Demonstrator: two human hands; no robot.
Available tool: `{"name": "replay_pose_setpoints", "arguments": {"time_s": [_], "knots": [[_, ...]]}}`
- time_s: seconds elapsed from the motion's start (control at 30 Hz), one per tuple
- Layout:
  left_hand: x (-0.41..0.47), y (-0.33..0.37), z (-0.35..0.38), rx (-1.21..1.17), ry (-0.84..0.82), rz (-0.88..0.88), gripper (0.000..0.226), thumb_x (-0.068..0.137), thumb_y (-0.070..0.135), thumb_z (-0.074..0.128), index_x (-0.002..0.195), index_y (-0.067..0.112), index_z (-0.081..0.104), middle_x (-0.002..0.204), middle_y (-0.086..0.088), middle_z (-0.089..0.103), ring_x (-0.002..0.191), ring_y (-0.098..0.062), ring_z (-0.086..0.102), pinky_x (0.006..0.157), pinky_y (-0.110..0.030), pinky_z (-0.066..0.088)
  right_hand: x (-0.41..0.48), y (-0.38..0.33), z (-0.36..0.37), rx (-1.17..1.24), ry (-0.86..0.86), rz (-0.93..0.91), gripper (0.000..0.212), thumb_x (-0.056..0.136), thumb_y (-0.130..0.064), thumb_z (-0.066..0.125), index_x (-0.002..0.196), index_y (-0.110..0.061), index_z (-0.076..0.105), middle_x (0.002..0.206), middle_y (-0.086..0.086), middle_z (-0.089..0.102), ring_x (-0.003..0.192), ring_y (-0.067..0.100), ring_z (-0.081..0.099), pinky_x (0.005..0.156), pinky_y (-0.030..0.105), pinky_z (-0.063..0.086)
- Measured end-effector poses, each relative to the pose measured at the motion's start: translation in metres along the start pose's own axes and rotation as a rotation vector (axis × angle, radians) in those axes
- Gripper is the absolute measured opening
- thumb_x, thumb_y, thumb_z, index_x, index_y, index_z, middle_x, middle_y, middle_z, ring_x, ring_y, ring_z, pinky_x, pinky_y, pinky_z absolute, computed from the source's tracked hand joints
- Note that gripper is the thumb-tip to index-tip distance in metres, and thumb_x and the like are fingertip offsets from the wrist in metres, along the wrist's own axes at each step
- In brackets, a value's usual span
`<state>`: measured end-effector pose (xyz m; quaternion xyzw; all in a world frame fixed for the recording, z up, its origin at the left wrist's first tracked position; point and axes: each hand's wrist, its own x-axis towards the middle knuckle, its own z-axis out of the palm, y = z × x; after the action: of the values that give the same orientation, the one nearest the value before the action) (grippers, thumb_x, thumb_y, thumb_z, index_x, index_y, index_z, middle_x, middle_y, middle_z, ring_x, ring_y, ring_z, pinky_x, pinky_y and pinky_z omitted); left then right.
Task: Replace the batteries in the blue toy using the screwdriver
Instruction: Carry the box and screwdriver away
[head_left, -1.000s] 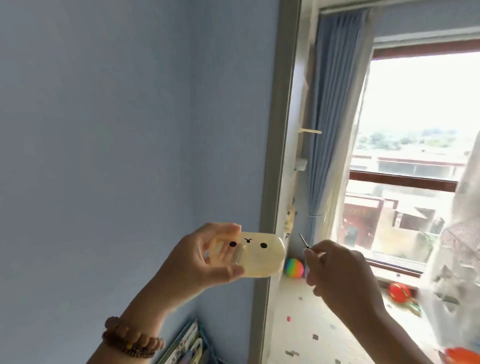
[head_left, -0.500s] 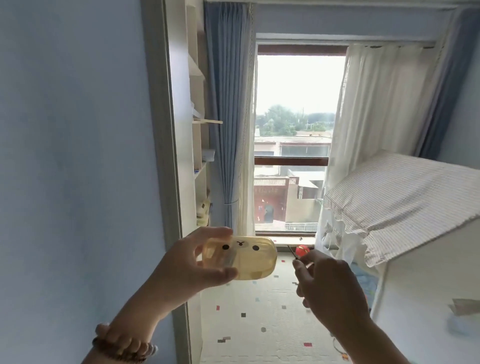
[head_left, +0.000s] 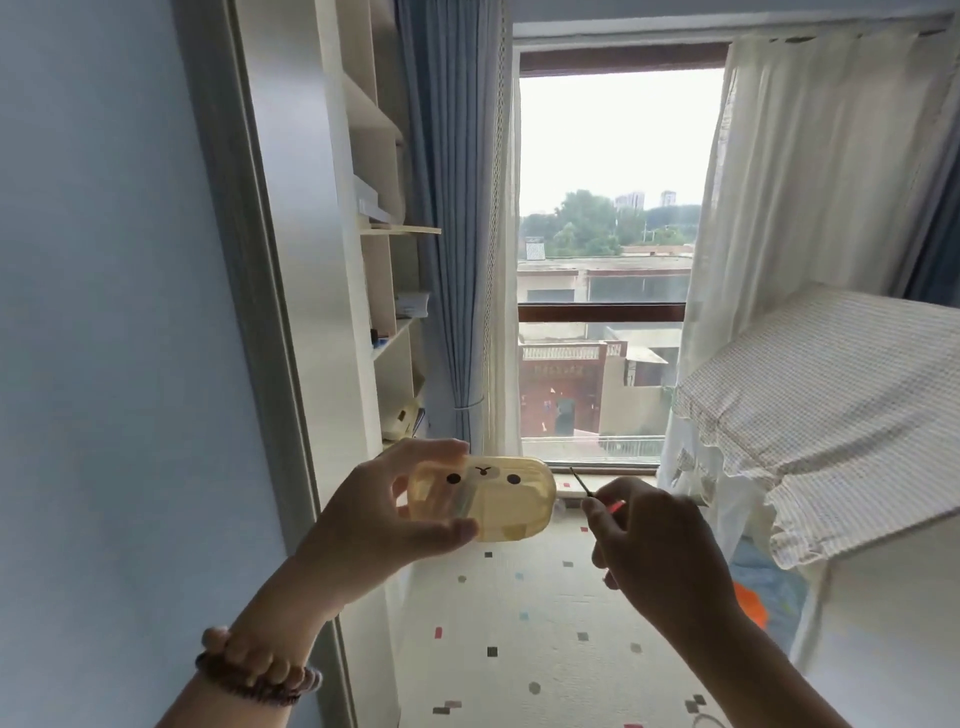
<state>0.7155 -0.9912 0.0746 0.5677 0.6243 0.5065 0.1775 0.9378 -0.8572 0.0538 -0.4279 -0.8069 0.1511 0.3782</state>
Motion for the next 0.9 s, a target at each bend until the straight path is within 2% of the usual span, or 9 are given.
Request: {"name": "replay_pose_setpoints", "arguments": {"time_s": [0.17, 0.33, 0.5, 0.6, 0.73, 0.9], "knots": [[0.067, -0.037, 0.014, -0.008, 0.014, -0.015, 0.068, 0.057, 0.043, 0.092, 0.119, 0.042, 0.064, 0.117, 0.012, 0.07, 0.114, -0.021, 0.066, 0.089, -0.041, 0.061, 0.067, 0.036, 0.034, -0.019, -0.03, 0.015, 0.017, 0.089, -0.043, 0.06, 0.086, -0.028, 0.067, 0.052, -0.006, 0.069, 0.051, 0.008, 0.069, 0.059, 0.034, 0.061], [0.159, -0.084, 0.026, -0.001, 0.017, -0.007, 0.067, 0.056, 0.042, 0.09, 0.118, 0.044, 0.064, 0.115, 0.013, 0.07, 0.112, -0.02, 0.067, 0.093, -0.041, 0.058, 0.147, 0.064, 0.073, -0.002, -0.009, 0.026, 0.011, 0.09, -0.037, 0.063, 0.087, -0.028, 0.069, 0.047, -0.008, 0.068, 0.04, 0.0, 0.064, 0.06, 0.032, 0.061], [0.266, -0.132, 0.025, -0.031, -0.026, -0.006, 0.066, 0.06, 0.037, 0.093, 0.12, 0.042, 0.065, 0.114, 0.02, 0.069, 0.107, -0.003, 0.068, 0.087, -0.037, 0.061, 0.237, 0.093, 0.117, 0.004, -0.007, 0.078, 0.012, 0.089, -0.039, 0.063, 0.084, -0.029, 0.067, 0.046, -0.008, 0.068, 0.037, 0.0, 0.063, 0.059, 0.033, 0.06], [0.33, -0.155, 0.02, -0.03, -0.048, 0.015, 0.064, 0.063, 0.032, 0.092, 0.12, 0.041, 0.064, 0.112, 0.027, 0.067, 0.105, 0.002, 0.067, 0.082, -0.033, 0.062, 0.293, 0.106, 0.143, -0.033, 0.02, 0.093, 0.013, 0.088, -0.042, 0.063, 0.082, -0.03, 0.066, 0.047, -0.01, 0.068, 0.04, 0.002, 0.064, 0.06, 0.032, 0.06], [0.408, -0.185, 0.016, -0.016, -0.067, 0.039, 0.067, 0.059, 0.046, 0.089, 0.121, 0.044, 0.063, 0.114, 0.03, 0.066, 0.109, -0.001, 0.066, 0.082, -0.031, 0.061, 0.363, 0.127, 0.178, -0.038, 0.011, 0.128, 0.013, 0.088, -0.041, 0.064, 0.083, -0.03, 0.066, 0.047, -0.01, 0.068, 0.04, 0.001, 0.064, 0.061, 0.033, 0.06], [0.507, -0.232, 0.022, -0.052, -0.054, 0.036, 0.07, 0.056, 0.048, 0.09, 0.121, 0.043, 0.064, 0.115, 0.012, 0.071, 0.109, -0.015, 0.069, 0.083, -0.038, 0.062, 0.459, 0.165, 0.229, -0.074, -0.001, 0.119, 0.019, 0.086, -0.047, 0.059, 0.088, -0.029, 0.067, 0.049, -0.008, 0.068, 0.05, 0.01, 0.069, 0.061, 0.033, 0.061]]}}
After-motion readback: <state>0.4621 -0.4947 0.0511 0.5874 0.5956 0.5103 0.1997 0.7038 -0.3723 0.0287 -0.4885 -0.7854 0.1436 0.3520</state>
